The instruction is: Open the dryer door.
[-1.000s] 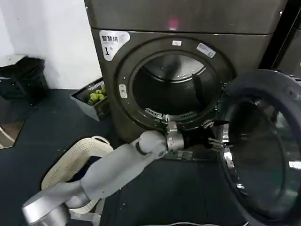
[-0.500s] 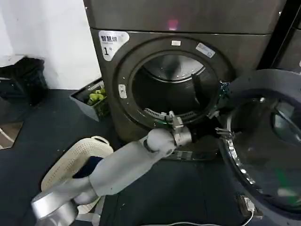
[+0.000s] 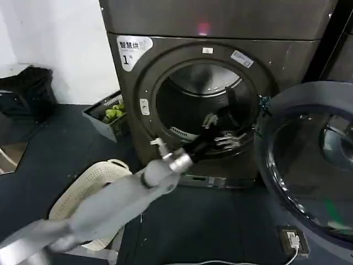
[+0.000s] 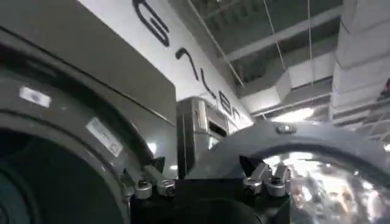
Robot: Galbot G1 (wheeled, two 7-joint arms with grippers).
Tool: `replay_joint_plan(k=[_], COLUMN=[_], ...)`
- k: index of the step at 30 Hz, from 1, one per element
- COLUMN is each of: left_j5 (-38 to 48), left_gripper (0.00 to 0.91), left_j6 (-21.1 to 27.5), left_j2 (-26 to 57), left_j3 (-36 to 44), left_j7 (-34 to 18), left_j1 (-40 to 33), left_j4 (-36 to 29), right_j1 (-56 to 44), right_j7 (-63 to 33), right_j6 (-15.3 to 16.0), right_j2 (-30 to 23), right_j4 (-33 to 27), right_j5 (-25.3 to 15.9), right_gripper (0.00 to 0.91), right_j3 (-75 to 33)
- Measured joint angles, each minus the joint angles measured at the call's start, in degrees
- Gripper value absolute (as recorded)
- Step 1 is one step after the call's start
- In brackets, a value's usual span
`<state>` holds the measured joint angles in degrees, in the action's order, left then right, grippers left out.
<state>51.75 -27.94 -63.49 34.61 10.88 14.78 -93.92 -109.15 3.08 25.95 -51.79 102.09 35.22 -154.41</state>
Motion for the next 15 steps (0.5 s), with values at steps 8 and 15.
replay_joint_plan(k=[8,15], left_j5=[-0.8,-0.2], left_gripper=[0.907,0.907], left_j6=[10.2,17.6], left_j2=[19.0,35.5], left_j3=[-0.5,-1.3], left_j7=[0.7,5.2], left_j1=[2.9,1.7], left_j4=[-10.7,-17.3], right_j1=[-1.9,-2.0], right_j7=[-2.0,-2.4], right_j6=[1.1,1.4], right_j2=[0.7,1.4], right_j4=[-0.4,-0.5], right_j5=[-2.4,-2.8], right_gripper=[0.907,0.907], right_j3=[-0.8,0.0])
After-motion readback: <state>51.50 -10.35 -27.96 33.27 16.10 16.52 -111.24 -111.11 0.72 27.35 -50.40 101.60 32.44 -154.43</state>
